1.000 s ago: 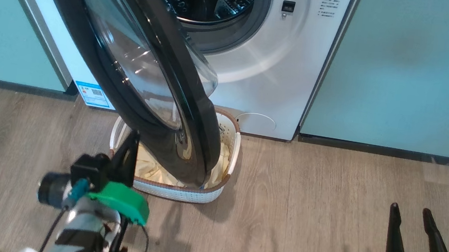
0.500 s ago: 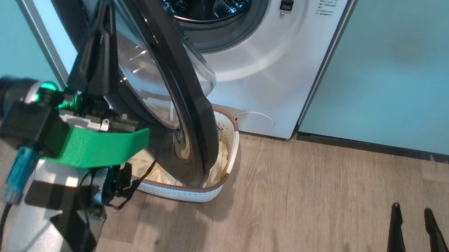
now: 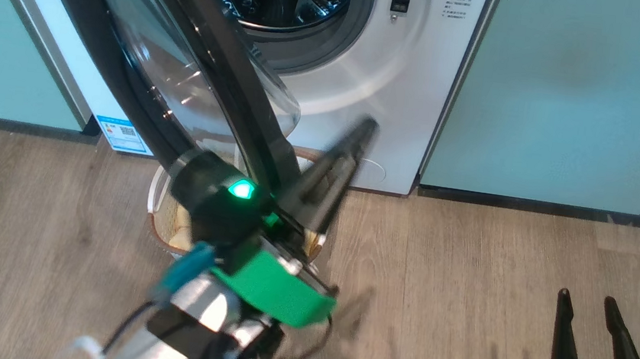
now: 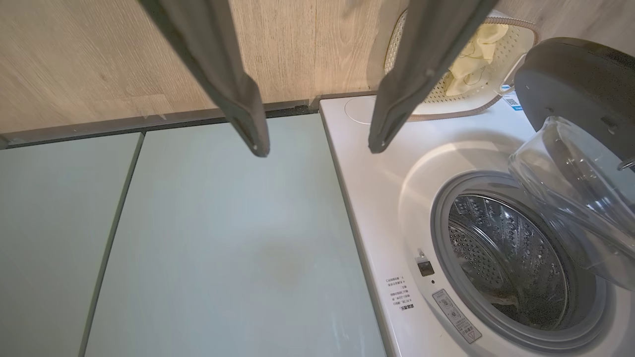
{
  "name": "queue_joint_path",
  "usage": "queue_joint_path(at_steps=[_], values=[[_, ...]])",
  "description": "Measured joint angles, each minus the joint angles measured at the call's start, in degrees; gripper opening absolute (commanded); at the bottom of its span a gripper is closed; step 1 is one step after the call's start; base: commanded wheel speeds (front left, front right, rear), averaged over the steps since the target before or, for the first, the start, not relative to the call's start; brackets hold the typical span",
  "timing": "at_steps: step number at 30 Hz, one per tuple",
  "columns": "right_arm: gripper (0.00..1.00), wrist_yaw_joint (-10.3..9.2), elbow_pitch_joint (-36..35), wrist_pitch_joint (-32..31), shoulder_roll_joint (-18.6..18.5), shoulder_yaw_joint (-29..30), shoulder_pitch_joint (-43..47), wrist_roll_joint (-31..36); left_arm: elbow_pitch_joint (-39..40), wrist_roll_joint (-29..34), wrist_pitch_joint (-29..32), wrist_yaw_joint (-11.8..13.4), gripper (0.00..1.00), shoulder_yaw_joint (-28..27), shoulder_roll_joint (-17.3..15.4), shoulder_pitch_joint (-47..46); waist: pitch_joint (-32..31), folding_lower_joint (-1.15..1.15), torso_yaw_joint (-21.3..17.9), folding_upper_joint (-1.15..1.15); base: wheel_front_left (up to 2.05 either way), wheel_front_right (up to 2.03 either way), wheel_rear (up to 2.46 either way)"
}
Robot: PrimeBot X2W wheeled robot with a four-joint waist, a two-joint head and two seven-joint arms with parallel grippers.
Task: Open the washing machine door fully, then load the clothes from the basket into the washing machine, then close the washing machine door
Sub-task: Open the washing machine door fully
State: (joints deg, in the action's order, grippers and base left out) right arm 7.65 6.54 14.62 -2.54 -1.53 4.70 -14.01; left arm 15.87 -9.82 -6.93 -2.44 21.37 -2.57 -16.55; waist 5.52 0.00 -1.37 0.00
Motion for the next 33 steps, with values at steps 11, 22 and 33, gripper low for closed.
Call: queue_joint_path(at_steps=[11,22,33], values=[[1.0,0.0,0.03,0.0,0.0,-0.25,-0.02,3.11,-9.13,-5.02,12.35,2.1,0.0,4.55,0.0,0.22,0.94,0.0,-0.95,0.0,0.0,0.0,0.0],[1.0,0.0,0.07,0.0,0.0,-0.3,-0.03,3.09,-15.12,-3.88,13.04,7.22,0.0,1.51,-0.16,-0.09,1.04,0.0,-1.8,0.0,0.0,0.0,0.0],[1.0,0.0,0.08,0.0,0.01,-0.12,-0.03,3.08,-18.07,-3.89,12.96,7.99,0.0,0.97,-0.36,-0.1,0.98,0.0,-1.87,0.0,0.0,0.0,0.0]])
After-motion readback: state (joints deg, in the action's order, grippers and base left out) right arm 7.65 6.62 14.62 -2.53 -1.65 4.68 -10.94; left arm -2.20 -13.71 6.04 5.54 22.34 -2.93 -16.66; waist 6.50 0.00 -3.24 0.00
